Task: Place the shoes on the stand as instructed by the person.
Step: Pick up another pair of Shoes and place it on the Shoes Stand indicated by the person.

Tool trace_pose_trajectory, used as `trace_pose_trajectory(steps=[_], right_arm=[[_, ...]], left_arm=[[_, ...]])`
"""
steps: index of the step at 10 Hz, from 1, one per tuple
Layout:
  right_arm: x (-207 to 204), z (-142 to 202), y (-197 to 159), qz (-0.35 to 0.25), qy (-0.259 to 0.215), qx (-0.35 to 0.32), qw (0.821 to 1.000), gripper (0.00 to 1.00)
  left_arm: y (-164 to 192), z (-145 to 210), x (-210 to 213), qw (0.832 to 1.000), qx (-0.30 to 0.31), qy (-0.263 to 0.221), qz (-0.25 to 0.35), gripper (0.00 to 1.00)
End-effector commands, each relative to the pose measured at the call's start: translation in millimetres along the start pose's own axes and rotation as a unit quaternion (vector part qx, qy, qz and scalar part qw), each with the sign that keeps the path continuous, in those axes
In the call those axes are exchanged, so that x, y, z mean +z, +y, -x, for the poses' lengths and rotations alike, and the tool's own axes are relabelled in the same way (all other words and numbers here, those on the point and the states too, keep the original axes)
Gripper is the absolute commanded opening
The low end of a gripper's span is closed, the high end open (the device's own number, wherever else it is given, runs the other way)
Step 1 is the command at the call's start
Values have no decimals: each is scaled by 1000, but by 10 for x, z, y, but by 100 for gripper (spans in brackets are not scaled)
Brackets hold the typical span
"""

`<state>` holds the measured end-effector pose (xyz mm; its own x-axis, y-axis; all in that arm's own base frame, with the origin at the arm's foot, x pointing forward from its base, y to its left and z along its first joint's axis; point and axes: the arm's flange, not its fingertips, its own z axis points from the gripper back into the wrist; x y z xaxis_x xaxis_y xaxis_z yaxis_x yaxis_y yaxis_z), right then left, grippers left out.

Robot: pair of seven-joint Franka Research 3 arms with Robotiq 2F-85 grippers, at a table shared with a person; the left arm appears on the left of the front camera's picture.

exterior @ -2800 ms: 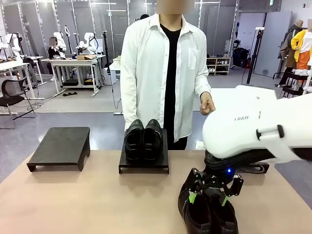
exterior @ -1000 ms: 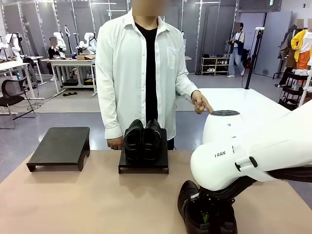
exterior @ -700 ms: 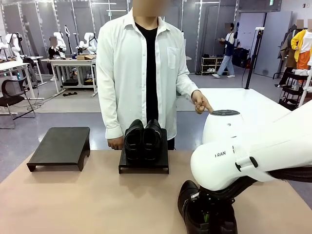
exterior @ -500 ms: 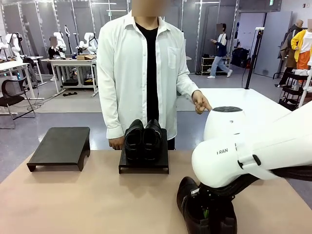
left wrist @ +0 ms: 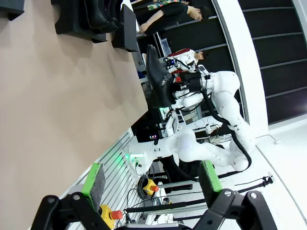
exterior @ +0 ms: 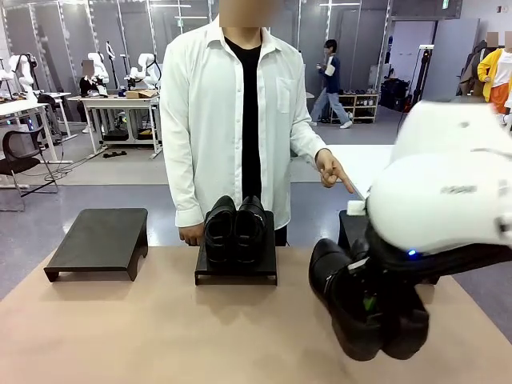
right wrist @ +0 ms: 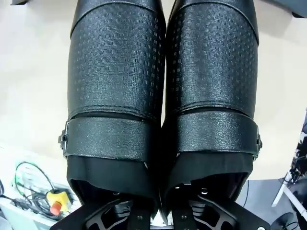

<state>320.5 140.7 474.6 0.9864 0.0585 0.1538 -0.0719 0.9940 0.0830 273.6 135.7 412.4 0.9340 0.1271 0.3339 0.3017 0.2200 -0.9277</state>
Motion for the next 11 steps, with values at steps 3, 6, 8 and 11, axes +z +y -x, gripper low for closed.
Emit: trace_pose_trajectory(steps=[3,6,8,11], right_arm=[[-13,72,-85,-27,-25,12,999,0],[114,34,-64,-6,-6,11,1000,0],[114,34,-64,-6,-6,11,1000,0],[546,-84,-400,37,-85,15,996,9]], left_arm=[[-9,6,7,1000,-3,2,3,100],[-9,6,7,1000,-3,2,3,100],[-9,6,7,1000,-3,2,3,100],[-9,6,7,1000,-3,2,3,100]])
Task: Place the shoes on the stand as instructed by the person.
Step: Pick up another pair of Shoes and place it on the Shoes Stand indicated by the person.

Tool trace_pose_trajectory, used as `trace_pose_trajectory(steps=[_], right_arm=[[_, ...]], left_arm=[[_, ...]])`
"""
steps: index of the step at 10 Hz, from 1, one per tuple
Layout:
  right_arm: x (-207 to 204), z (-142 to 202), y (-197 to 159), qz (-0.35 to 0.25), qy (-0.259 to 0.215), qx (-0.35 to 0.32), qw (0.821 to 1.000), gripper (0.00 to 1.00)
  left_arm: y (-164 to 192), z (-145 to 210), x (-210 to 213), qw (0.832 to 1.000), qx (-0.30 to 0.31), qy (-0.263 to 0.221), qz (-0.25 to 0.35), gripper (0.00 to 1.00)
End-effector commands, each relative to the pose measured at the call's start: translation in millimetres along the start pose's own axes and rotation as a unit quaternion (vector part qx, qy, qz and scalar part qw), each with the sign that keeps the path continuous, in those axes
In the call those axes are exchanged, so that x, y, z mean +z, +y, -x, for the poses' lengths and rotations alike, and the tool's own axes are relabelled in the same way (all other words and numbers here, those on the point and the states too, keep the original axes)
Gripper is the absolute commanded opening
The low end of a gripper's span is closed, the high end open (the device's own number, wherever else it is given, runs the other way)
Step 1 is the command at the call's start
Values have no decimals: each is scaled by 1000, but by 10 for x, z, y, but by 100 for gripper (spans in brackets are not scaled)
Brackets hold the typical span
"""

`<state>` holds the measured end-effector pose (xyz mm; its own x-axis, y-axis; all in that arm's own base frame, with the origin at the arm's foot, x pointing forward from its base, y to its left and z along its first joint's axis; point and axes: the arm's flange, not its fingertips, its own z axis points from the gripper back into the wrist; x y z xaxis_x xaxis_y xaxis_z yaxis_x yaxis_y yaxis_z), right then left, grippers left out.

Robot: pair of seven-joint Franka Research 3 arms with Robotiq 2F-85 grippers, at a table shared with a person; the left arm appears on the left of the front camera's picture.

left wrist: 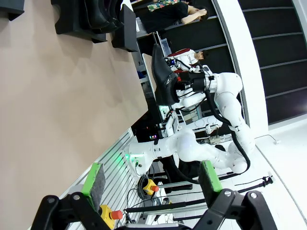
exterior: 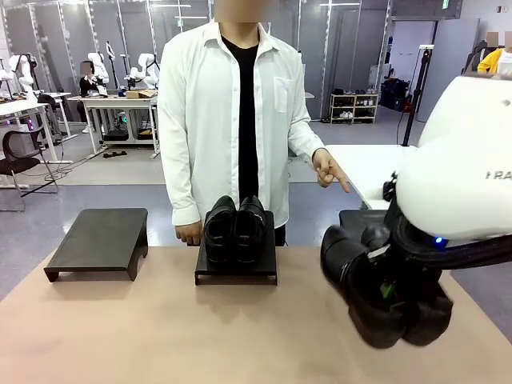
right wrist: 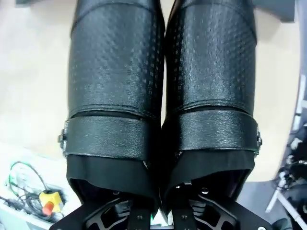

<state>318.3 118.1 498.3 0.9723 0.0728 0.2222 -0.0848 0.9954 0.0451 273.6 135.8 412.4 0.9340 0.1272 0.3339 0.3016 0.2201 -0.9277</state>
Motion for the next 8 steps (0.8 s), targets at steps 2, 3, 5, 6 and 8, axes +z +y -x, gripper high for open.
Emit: trace_pose_trajectory(steps=[2,3,5,6,8], right_arm=[[606,-355,-595,41,-86,13,995,9],[695,-496,-710,55,-102,20,993,9],[752,-919,-982,61,-96,22,993,9],[735,-1215,-1131,49,-96,13,994,9],[564,-1688,-1190,24,-109,33,993,9]], left_arm=[[-9,5,6,1000,-3,2,3,100],[-9,5,6,1000,-3,2,3,100],[-9,5,6,1000,-3,2,3,100],[-9,5,6,1000,-3,2,3,100],[-9,5,6,1000,-3,2,3,100]])
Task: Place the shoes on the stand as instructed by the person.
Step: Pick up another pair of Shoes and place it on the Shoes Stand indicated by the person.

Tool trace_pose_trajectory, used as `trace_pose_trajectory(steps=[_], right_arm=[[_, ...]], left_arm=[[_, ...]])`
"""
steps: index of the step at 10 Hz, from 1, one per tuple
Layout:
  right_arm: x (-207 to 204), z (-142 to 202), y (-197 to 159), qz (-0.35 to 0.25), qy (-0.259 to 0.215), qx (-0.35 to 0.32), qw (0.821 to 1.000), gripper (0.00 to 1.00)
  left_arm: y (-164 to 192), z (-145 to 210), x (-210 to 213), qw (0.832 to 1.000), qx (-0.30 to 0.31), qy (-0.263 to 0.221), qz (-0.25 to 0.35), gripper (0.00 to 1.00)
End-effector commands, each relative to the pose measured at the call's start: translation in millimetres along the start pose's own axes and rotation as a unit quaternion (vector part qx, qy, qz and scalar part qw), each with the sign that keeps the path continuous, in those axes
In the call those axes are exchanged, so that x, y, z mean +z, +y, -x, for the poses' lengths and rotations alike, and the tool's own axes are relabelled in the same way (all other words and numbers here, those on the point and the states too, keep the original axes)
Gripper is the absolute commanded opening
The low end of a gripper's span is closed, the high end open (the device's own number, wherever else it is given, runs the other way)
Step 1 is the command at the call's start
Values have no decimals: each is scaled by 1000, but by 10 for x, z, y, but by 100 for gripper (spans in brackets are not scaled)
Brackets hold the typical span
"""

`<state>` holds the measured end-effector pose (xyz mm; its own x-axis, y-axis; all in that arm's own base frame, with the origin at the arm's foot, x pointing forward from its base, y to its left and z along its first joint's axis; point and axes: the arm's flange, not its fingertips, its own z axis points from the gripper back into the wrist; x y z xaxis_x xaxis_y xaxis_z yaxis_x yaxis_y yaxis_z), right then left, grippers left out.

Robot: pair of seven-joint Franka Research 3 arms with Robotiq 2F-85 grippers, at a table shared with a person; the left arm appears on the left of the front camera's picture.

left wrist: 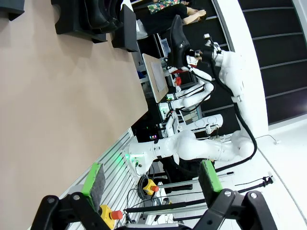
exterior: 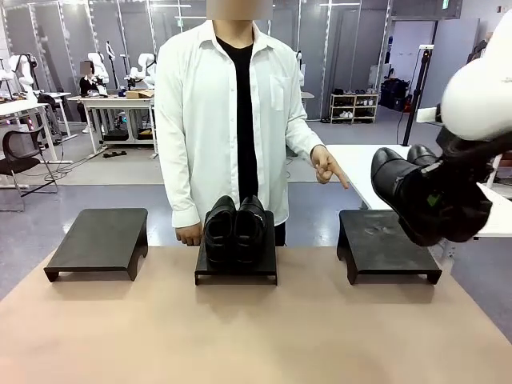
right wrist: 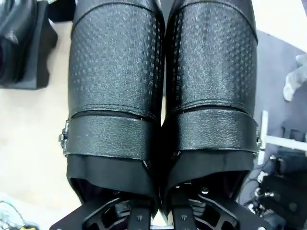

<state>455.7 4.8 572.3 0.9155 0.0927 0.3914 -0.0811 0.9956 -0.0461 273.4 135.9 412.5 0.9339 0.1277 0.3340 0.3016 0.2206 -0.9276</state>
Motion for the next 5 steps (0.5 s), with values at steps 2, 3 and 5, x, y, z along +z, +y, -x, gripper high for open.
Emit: trace_pose_trajectory(steps=[2,3,5], right_arm=[[-351,-622,2,-1,-16,5,1000,9],[-536,-739,-26,10,-12,-6,1000,9],[-801,-847,-64,18,-11,-10,1000,9]], left_arm=[[-9,5,5,1000,-3,2,3,100],[-9,5,5,1000,-3,2,3,100],[-9,5,5,1000,-3,2,3,100]])
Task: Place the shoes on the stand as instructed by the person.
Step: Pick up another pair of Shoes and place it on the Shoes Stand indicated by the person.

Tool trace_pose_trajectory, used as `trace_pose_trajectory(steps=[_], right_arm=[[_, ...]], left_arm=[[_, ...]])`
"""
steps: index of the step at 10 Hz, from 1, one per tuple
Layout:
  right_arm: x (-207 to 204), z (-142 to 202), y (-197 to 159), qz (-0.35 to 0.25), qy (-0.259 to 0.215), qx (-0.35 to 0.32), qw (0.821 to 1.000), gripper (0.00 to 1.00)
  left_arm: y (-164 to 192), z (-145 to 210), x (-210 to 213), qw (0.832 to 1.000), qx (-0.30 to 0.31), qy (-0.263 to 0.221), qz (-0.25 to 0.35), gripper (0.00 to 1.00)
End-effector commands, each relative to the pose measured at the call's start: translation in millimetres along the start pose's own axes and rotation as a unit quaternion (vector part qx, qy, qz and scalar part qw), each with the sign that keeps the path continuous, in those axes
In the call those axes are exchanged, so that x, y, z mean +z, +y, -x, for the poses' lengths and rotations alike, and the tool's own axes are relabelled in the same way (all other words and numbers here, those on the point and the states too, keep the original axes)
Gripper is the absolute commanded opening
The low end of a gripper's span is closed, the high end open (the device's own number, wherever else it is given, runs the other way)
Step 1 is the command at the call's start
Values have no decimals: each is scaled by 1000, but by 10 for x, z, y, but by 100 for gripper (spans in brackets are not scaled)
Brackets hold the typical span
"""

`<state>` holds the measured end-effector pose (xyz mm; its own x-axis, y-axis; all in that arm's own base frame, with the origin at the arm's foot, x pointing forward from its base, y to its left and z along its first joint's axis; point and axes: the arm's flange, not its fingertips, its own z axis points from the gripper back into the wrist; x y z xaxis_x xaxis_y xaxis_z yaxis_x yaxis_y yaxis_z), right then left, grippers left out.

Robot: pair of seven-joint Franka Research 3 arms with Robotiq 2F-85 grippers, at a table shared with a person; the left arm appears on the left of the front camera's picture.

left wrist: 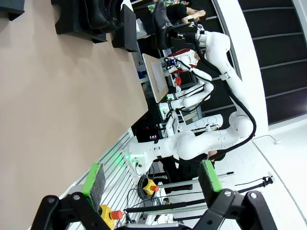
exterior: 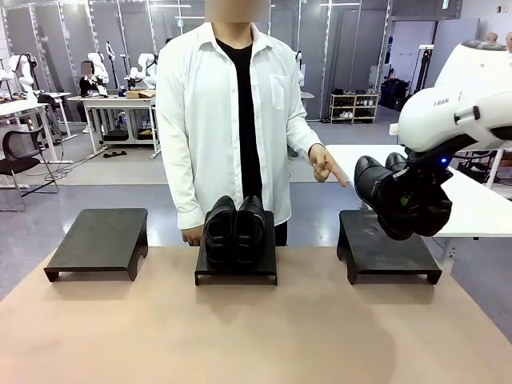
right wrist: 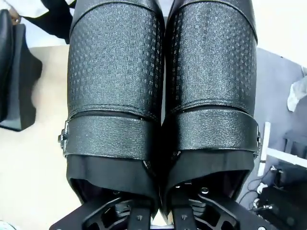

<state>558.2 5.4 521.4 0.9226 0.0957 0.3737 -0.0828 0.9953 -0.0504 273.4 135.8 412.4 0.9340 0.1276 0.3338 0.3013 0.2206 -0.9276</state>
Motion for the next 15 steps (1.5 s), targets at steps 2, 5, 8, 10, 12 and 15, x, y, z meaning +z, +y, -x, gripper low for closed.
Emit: trace_pose_trajectory(steps=[2,5,8,10,12,15], right_arm=[[9,-135,5,10,-25,-21,999,9],[-101,-44,-26,4,-1,-2,1000,9],[-175,-137,-107,-3,34,-3,999,9],[-271,-338,-141,27,37,-24,999,9],[-463,-495,-83,27,49,-42,998,9],[-776,-556,-8,19,55,-57,997,9]], left_arm=[[-9,4,5,1000,-3,2,3,100],[-9,4,5,1000,-3,2,3,100],[-9,4,5,1000,-3,2,3,100],[-9,4,5,1000,-3,2,3,100],[-9,4,5,1000,-3,2,3,100],[-9,4,5,1000,-3,2,3,100]])
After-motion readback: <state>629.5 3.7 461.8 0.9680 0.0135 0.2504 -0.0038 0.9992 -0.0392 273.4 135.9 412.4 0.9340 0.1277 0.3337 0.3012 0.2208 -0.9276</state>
